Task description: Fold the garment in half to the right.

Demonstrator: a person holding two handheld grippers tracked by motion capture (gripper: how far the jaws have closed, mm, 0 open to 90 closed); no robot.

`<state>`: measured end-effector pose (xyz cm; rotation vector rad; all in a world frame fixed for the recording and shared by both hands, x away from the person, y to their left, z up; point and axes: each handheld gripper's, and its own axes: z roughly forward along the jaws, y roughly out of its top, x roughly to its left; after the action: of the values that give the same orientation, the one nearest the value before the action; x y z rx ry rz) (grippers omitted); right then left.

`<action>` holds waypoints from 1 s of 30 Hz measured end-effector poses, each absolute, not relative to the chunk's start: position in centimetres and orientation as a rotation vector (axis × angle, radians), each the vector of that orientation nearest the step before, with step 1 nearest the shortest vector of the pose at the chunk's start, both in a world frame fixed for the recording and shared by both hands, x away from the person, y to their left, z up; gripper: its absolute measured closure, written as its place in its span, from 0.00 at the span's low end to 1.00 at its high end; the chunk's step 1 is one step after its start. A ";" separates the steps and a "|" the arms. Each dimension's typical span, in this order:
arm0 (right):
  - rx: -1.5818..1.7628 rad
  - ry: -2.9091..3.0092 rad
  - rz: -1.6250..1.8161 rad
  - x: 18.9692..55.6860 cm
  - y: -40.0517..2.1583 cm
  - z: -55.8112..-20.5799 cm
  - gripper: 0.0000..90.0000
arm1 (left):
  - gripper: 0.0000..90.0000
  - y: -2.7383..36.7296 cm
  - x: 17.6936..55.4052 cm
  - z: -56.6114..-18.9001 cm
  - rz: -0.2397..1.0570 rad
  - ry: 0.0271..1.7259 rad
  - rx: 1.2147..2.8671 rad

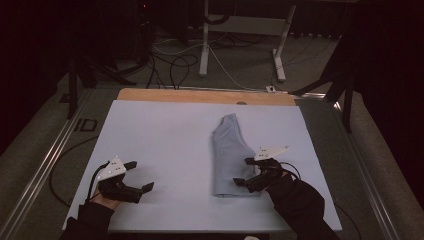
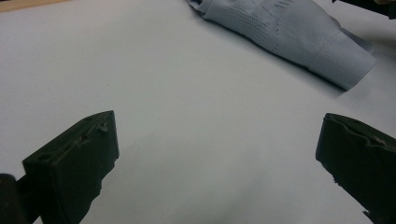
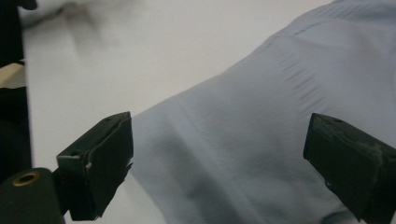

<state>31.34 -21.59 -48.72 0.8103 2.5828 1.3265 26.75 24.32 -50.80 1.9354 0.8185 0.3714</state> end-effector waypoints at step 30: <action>0.989 2.400 1.279 28.9 -27.6 -51.6 0.10 | 0.00 24.5 26.7 -51.1 0.365 0.820 1.944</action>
<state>28.89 -27.57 -51.59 0.9888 2.3996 1.2788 26.75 24.54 -51.14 1.9440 0.8200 0.3648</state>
